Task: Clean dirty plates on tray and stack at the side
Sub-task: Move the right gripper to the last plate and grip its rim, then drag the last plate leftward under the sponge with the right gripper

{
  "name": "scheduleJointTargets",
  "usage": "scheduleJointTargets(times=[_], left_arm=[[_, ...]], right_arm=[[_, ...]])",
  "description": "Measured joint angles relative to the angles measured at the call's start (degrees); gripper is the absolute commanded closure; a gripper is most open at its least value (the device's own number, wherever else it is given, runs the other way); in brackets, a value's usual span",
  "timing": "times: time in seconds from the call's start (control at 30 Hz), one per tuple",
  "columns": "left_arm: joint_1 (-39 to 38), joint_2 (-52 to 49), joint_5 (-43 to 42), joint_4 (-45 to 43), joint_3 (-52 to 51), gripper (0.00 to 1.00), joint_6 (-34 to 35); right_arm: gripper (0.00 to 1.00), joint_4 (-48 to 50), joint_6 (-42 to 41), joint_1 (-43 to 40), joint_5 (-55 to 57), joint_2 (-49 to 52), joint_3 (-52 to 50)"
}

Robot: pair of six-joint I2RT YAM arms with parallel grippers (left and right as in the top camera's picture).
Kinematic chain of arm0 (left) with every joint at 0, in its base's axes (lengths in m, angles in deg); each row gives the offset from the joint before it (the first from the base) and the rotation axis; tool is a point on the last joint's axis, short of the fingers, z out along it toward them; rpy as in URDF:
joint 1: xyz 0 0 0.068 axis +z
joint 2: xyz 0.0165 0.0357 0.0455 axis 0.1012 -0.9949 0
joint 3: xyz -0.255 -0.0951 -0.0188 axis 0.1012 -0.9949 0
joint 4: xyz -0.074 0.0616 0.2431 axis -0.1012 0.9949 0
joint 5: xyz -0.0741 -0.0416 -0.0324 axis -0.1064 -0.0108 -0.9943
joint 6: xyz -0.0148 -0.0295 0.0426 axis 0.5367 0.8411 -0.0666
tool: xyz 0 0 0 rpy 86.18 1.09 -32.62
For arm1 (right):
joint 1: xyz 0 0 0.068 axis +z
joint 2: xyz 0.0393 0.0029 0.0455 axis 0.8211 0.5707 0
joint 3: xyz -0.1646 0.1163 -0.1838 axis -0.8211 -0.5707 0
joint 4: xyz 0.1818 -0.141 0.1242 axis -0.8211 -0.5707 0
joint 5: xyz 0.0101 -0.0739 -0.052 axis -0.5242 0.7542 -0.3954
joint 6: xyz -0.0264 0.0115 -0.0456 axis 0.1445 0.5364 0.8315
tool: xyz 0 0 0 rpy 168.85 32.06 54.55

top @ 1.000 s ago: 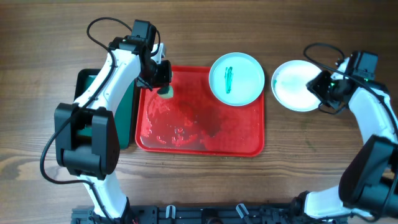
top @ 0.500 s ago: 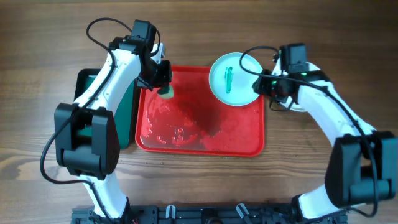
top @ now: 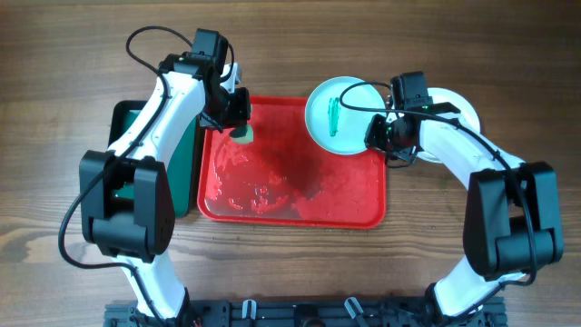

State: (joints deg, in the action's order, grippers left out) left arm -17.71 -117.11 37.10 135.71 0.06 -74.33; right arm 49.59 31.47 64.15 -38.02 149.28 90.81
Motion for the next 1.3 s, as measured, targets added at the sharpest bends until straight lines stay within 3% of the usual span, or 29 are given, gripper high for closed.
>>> scheduleJointTargets(times=[0.43,0.67,1.07,1.2,1.3], left_arm=[[0.0,0.0,0.0,0.0,0.0,0.96,0.0],[0.0,0.0,0.0,0.0,0.0,0.96,0.0],[0.0,0.0,0.0,0.0,0.0,0.96,0.0],[0.0,0.0,0.0,0.0,0.0,0.96,0.0],[0.0,0.0,0.0,-0.1,0.0,0.96,0.0]], right_arm=[[0.78,-9.8,8.0,10.0,-5.2,0.0,0.0],[0.66,-12.4,13.3,10.8,-7.7,0.0,3.1],[0.65,-0.2,27.3,9.2,1.4,2.4,6.6],[0.75,-0.1,30.2,9.2,2.6,6.3,6.8],[0.96,0.2,31.4,9.2,2.7,6.4,7.0]])
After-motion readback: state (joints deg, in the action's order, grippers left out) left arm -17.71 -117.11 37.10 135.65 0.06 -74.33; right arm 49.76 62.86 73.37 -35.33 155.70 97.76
